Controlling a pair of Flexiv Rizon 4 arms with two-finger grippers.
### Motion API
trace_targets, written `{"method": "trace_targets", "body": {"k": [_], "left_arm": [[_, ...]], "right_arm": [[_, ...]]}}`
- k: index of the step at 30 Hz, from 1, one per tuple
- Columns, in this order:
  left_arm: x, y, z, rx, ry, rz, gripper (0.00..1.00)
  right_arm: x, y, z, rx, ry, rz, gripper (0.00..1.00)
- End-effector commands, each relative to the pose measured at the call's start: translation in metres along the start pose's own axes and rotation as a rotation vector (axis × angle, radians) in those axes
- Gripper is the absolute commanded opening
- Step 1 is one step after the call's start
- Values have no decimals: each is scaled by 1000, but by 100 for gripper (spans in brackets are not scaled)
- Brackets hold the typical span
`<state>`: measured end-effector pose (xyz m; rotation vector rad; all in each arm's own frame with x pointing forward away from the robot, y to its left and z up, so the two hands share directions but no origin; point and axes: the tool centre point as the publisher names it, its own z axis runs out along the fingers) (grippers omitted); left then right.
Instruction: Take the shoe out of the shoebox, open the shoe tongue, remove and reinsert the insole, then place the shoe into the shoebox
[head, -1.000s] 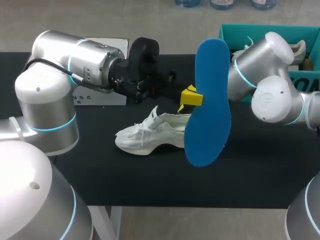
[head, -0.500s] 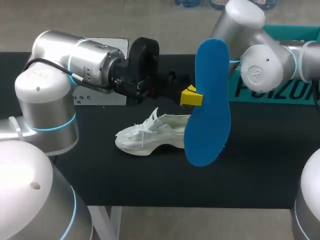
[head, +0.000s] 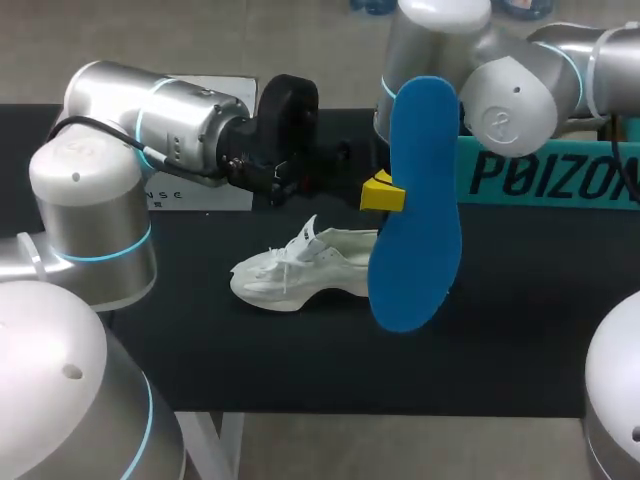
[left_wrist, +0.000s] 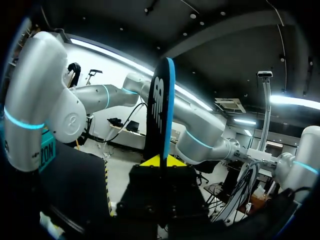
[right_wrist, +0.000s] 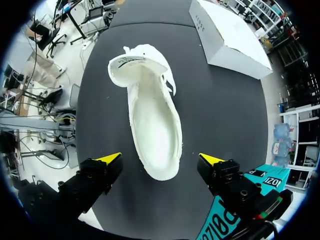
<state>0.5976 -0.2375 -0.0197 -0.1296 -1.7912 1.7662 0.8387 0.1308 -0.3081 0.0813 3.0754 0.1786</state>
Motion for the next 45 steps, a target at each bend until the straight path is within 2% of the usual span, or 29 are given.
{"method": "trace_targets", "body": {"k": [1,4,30,33,38,42,45], "left_arm": [[0,1,1,3,-2,1,0],[0,1,1,3,-2,1,0],[0,1,1,3,-2,1,0],[0,1,1,3,-2,1,0],[0,1,1,3,-2,1,0],[0,1,1,3,-2,1,0],[0,1,1,3,-2,1,0]], "right_arm": [[1,-9,3,-28,0,-5,100],[0,-11,2,0,-2,-11,100],[0,-11,2,0,-2,-11,100],[-7,0,4,66,-51,-23,100],[-21,15,16,72,-91,-32,100],[-35,17,28,66,-92,-27,100],[-36,21,36,62,-74,-47,100]]}}
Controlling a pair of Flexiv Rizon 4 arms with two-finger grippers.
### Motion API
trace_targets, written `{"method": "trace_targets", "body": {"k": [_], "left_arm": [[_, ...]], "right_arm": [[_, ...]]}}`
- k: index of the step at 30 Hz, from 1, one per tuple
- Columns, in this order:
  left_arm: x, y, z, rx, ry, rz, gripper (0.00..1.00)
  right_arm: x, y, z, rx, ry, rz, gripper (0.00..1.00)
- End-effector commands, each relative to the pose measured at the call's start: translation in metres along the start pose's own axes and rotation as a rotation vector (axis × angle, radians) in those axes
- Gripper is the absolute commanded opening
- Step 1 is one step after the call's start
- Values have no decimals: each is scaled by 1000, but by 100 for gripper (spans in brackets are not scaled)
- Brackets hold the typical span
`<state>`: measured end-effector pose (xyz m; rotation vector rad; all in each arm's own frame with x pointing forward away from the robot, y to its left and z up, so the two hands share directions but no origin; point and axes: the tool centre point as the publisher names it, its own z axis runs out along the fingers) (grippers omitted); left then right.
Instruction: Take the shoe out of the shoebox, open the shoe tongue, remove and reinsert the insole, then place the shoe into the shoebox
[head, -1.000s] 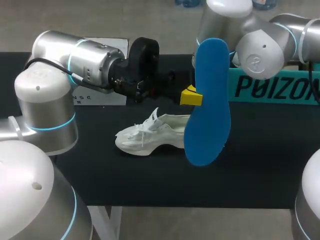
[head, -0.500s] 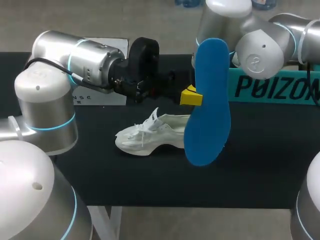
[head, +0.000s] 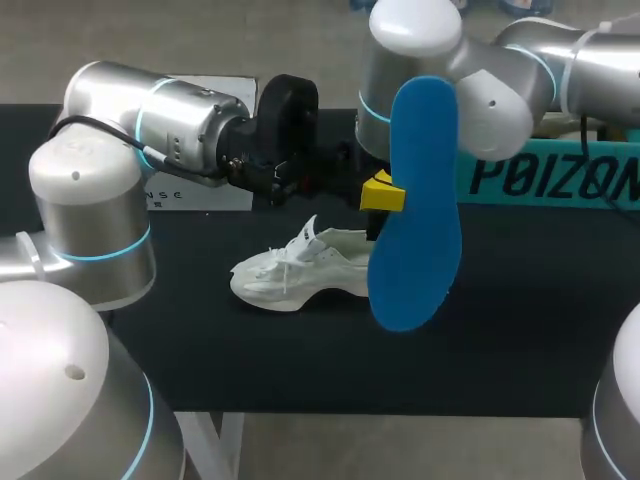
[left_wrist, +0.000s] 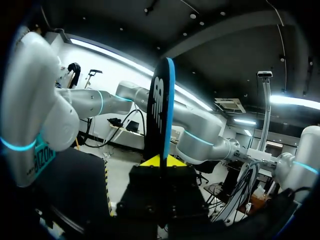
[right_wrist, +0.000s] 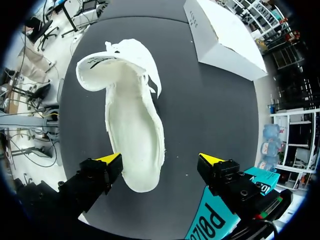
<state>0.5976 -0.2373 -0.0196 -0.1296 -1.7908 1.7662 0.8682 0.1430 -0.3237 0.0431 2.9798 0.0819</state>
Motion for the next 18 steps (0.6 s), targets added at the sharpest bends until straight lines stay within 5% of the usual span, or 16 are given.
{"method": "trace_targets", "body": {"k": [1,13,14,15,17,18], "left_arm": [[0,1,1,3,-2,1,0],[0,1,1,3,-2,1,0],[0,1,1,3,-2,1,0],[0,1,1,3,-2,1,0],[0,1,1,3,-2,1,0],[0,1,1,3,-2,1,0]], "right_arm": [[-5,13,20,3,31,-29,100],[-7,36,51,11,65,-90,100],[-6,36,52,9,69,-91,82],[-5,35,51,8,70,-90,47],[-5,24,49,2,77,-75,0],[-5,24,49,2,77,-75,0]]}}
